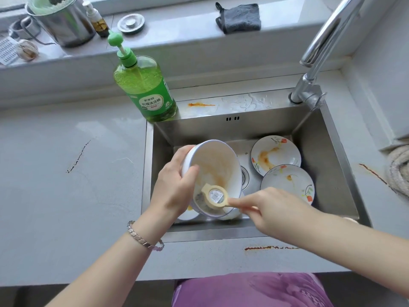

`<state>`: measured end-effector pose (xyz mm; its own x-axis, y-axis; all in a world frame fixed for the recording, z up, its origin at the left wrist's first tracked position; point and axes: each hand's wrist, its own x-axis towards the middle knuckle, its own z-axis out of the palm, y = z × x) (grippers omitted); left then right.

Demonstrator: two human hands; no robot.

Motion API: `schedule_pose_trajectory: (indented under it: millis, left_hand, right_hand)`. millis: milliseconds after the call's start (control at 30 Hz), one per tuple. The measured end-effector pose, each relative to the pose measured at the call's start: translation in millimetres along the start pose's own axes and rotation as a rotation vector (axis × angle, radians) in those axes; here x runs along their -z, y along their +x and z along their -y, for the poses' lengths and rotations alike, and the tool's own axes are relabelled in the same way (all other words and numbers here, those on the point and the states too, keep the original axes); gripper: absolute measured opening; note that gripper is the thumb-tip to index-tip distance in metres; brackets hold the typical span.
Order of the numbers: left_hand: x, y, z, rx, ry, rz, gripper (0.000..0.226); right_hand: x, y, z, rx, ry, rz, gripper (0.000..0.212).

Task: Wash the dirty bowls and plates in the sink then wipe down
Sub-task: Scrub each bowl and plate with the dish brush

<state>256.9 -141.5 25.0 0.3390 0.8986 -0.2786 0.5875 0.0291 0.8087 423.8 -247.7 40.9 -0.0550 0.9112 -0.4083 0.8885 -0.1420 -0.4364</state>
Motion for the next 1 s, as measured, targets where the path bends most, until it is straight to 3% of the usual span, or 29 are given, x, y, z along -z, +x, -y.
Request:
schedule_pose_trajectory:
  millis: [133,267,367,467,567,700,867,1000]
  left_hand:
    - [3.1,1.3,1.7,0.005,0.052,0.026,0.037]
    - [1.2,0.8,-2.7,-0.003,0.096,0.056,0.037]
    - [3.9,0.9,-4.6,0.037,0.084,0.111,0.032]
    - [7.8,3.9,-5.7,0.126,0.094,0.168,0.027]
    - [12.8,6.7,-5.5,0.180,0.069,0.191,0.028]
    - [10.1,8.2,-8.1,0.110,0.054,0.368,0.036]
    - [9.1,16.0,-30.3,0.041,0.038,0.564,0.034]
    - [11.0,22.6,-40.1,0.027,-0.012,0.440,0.042]
  right_hand:
    - [9.0,2.1,-21.6,-0.049,-0.145,-0.023,0.042]
    - [1.2,-6.1,-10.2,0.059,-0.044,0.016,0.040]
    - [1.9,2.0,-33.9,0.037,-0.160,-0.038,0.043]
    - [1.6,6.7,-53.8,0.084,-0.217,-0.339,0.045]
    - [4.5,3.4,-52.3,-0.174,0.176,-0.542,0.035]
    - [-2.9,10.8,-33.6,-0.334,0.826,-0.329,0.044]
    - [-3.8,8.9,-23.1,-0.302,1.026,-0.174,0.033]
    - [3.9,4.4,-18.4,-0.334,1.110,-0.255,0.041]
